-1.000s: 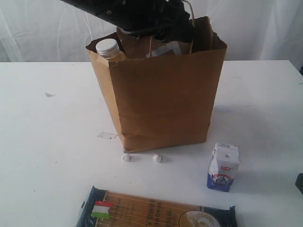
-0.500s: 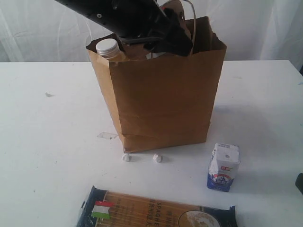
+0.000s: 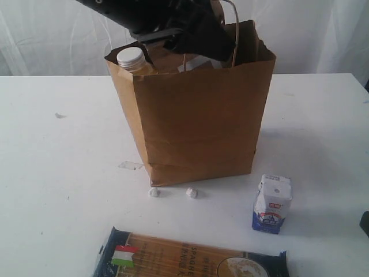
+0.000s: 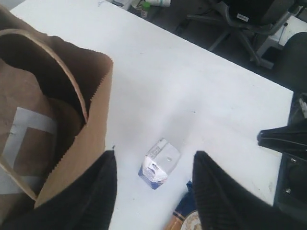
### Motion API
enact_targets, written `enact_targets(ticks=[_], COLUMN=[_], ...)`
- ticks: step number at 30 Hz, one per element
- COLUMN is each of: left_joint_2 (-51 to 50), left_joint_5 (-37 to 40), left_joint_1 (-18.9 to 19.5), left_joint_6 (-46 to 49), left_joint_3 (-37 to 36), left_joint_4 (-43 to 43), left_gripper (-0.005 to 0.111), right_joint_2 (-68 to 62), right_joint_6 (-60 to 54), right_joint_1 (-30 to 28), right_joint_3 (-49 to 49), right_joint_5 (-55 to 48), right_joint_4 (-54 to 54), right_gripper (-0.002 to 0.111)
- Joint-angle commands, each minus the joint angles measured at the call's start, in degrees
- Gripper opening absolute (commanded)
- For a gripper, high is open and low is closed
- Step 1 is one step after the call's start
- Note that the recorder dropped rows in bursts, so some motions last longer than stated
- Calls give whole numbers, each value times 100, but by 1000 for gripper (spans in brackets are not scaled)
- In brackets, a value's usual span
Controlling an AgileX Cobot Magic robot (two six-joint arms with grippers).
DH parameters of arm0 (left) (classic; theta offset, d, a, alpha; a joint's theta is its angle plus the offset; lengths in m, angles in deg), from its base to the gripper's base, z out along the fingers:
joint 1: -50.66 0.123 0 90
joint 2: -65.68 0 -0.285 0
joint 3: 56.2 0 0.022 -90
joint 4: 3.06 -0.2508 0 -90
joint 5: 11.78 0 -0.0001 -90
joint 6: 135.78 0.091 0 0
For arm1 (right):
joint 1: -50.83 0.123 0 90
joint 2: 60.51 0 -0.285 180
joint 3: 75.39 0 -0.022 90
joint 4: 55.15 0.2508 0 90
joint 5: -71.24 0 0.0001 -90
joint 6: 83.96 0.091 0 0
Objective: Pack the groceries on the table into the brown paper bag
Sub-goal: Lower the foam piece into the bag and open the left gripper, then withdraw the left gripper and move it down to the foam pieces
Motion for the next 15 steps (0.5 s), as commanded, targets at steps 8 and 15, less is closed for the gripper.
enact_targets(ticks=[8,15], left_joint_2=[1140,1675], left_joint_5=[1438,2488], left_joint_1=[-24,-24], left_joint_6=[-592,-1275], left_joint_3=[22,-184], left_joint_4=[-1013,-1739], left_gripper=[52,52], right_joint_2=[34,34], right_joint_6=[-5,-5], right_joint_1=[-25,-25], right_joint_3=[31,31], right_joint_5=[31,31], right_joint_4=[6,6], right_gripper=[0,0])
